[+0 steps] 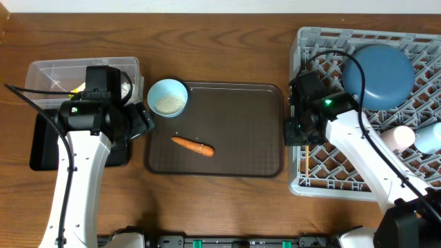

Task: Sort waste into correct bins and load items into the dishwasher rack
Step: 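Lower the chopstick into the rack's left edge and release, then reach left gripper to the light-blue rice bowl and grasp its rim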

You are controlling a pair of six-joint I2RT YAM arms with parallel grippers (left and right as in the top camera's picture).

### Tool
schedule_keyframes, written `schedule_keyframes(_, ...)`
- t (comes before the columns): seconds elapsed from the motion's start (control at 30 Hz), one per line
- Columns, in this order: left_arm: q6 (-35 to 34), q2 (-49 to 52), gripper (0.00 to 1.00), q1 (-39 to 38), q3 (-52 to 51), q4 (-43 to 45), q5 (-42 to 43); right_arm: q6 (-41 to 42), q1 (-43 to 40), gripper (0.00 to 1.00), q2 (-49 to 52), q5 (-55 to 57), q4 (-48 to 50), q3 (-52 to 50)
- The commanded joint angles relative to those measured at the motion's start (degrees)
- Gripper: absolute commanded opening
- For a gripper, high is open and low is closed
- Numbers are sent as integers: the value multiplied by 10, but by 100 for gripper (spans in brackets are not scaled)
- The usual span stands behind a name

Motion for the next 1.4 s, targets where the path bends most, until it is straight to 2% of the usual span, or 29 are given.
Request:
schedule_keyframes(0.0, 8, 3, 88, 2, 2, -2, -3, 12, -1, 1, 1, 62, -13, -5)
schedule_keyframes(0.47, 8, 3, 88, 2, 2, -2, -3, 11, -1, 4, 0, 57, -14, -5)
schedule_keyframes(0.57, 7, 3, 88, 1, 2, 3, -2, 9, 1, 17, 0, 49, -14, -5)
schedule_keyframes(0.63, 12, 3, 88, -8, 2, 17, -2, -19, 2, 34, -4, 22, -7, -4)
schedule_keyframes(0.8, 43, 5, 88, -58, 2, 80, -3, -30, -5, 50, -54, 1, -8, 26)
schedule_keyframes(0.93, 48, 26, 88, -105, 2, 143, -3, -28, -30, 79, -123, 1, -8, 49)
schedule_keyframes(0.97, 53, 34, 88, -115, 2, 157, -3, -28, -37, 84, -140, 1, -9, 49)
schedule_keyframes(1.13, 89, 102, 88, -164, 2, 243, -11, -60, -71, 88, -201, 11, -41, 49)
schedule_keyframes(1.37, 89, 207, 88, -194, 2, 323, -35, -71, -90, 88, -208, 28, -83, 49)
